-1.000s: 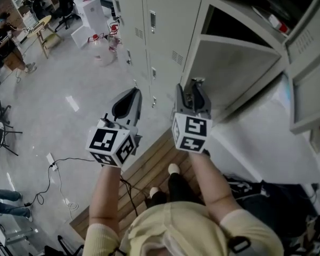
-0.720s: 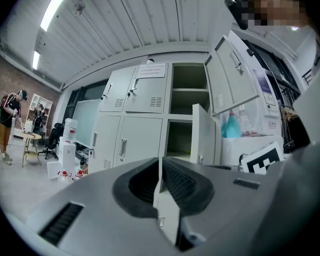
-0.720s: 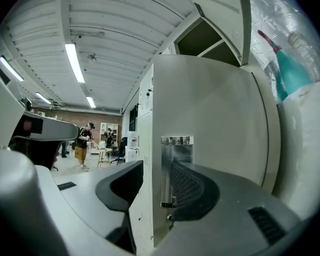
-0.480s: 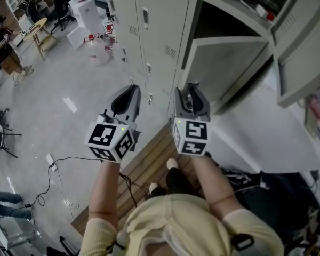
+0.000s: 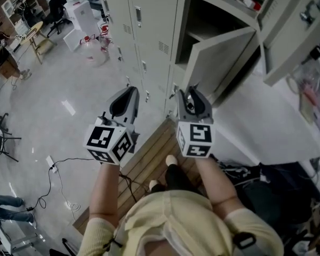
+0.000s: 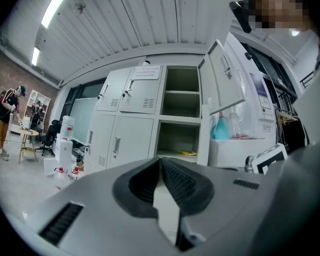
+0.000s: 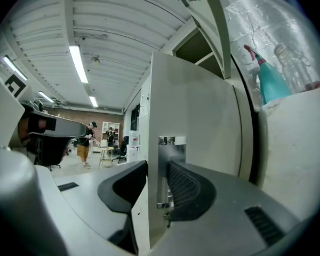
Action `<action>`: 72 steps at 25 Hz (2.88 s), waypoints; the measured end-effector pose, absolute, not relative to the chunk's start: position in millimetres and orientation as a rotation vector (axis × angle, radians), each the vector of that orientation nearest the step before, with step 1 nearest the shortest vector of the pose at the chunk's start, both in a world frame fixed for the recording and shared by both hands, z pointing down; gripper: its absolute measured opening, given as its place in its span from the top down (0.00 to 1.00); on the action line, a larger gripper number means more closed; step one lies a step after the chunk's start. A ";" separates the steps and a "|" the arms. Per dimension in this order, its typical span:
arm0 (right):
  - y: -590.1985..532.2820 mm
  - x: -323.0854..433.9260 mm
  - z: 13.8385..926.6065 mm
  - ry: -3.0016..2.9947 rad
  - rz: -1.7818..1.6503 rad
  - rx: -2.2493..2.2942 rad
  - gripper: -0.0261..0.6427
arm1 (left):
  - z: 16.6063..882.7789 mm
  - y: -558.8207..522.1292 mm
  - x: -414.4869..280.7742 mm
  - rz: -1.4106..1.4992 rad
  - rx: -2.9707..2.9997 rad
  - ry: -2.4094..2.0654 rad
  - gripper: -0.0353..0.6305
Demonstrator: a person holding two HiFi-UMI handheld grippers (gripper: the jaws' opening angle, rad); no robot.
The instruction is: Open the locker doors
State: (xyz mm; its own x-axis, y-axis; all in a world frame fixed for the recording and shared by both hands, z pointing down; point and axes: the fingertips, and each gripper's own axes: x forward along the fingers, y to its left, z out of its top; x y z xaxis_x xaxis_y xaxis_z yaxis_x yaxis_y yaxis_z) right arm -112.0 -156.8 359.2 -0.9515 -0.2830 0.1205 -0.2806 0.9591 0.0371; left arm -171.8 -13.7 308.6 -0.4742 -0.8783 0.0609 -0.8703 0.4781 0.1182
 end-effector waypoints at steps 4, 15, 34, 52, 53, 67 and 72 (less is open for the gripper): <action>-157.1 -100.4 358.7 -2.996 -0.020 0.399 0.78 | 307.2 -15.0 -160.1 -0.096 1.571 -2.593 0.94; -165.8 -56.3 361.1 -2.996 -0.011 0.417 0.77 | 314.7 -23.0 -140.4 -0.095 1.616 -2.540 0.94; -189.9 15.7 361.7 -2.972 -0.034 0.642 0.76 | 318.7 -54.5 -109.6 -0.086 1.775 -2.429 0.94; -195.4 60.0 357.2 -2.943 0.019 0.804 0.79 | 322.8 -70.0 -88.4 -0.046 1.863 -2.354 0.94; -191.6 61.0 355.1 -2.952 0.022 0.794 0.79 | 323.9 -68.4 -88.5 -0.047 1.859 -2.354 0.94; -113.9 13.6 355.7 -3.029 0.048 0.497 0.79 | 334.3 -10.9 -110.3 -0.040 1.741 -2.445 0.94; -99.9 -11.7 370.1 -3.006 0.069 0.430 0.79 | 343.6 15.9 -124.9 -0.030 1.672 -2.478 0.94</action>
